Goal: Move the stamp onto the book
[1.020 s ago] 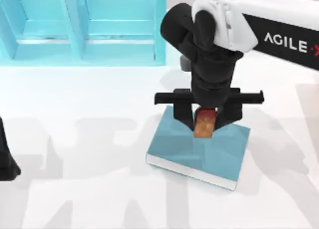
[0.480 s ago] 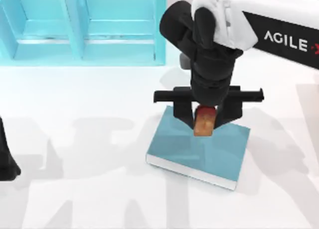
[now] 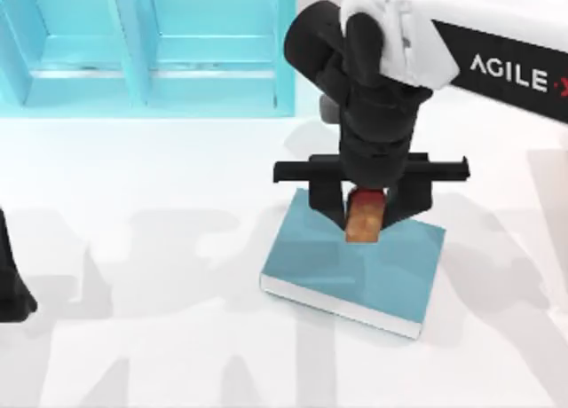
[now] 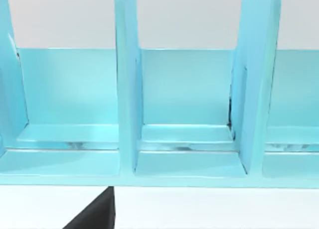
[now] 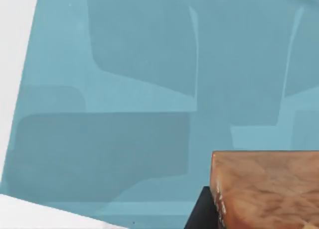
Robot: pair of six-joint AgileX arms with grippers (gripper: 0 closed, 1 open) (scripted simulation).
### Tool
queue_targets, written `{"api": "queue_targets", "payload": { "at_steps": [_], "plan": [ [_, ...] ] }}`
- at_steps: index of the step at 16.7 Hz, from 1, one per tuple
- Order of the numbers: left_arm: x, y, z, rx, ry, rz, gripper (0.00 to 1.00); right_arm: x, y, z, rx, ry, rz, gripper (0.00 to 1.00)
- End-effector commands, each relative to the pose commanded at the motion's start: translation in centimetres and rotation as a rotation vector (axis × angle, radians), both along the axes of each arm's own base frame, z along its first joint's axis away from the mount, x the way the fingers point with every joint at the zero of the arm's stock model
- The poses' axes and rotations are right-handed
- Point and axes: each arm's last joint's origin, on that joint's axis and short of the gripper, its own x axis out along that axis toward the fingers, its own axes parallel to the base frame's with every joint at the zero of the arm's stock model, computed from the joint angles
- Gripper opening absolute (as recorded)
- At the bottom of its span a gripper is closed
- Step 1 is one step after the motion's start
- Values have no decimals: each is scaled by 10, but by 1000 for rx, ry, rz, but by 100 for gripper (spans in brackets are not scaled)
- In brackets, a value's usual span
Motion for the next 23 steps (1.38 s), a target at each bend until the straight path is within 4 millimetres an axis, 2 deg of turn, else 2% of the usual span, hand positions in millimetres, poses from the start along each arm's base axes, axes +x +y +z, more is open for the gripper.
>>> {"api": "queue_targets", "payload": {
  "at_steps": [7,17,23],
  "plan": [
    [0,0,0,0,0,0,100,0,0,0,0,0,0,98],
    [0,0,0,0,0,0,100,0,0,1,0,0,-1,100],
    [0,0,0,0,0,0,100,0,0,29,0,0,-1,100]
  ]
}}
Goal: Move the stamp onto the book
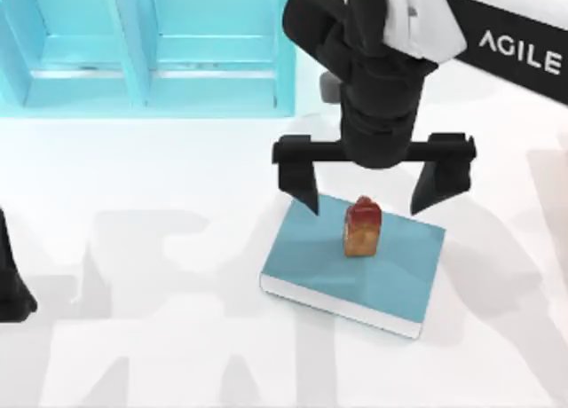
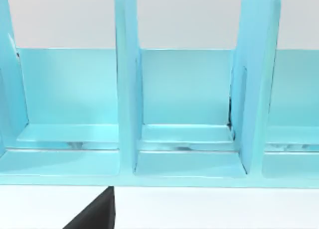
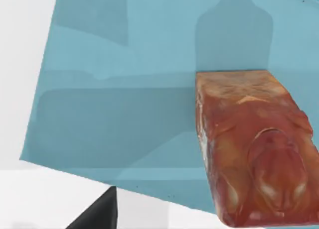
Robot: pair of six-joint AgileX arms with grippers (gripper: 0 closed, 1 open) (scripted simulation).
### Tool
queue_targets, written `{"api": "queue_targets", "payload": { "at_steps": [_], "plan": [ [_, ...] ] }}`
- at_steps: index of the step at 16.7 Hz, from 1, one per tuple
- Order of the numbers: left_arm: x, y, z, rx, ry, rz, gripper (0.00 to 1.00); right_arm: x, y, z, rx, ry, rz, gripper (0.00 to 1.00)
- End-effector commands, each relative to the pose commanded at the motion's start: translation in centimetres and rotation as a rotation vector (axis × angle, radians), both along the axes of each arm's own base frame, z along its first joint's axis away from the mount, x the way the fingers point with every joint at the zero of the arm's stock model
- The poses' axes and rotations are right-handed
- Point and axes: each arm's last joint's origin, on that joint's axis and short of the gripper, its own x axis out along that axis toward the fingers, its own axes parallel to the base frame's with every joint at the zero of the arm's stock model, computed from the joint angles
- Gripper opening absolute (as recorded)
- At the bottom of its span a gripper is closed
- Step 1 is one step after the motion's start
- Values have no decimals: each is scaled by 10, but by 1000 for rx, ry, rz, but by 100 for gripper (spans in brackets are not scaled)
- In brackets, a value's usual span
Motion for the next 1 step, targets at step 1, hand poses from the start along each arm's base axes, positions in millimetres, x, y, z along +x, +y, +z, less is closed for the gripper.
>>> {"api": "queue_targets", "payload": {
  "at_steps": [1],
  "plan": [
    [0,0,0,0,0,0,100,0,0,1,0,0,0,100]
  ]
}}
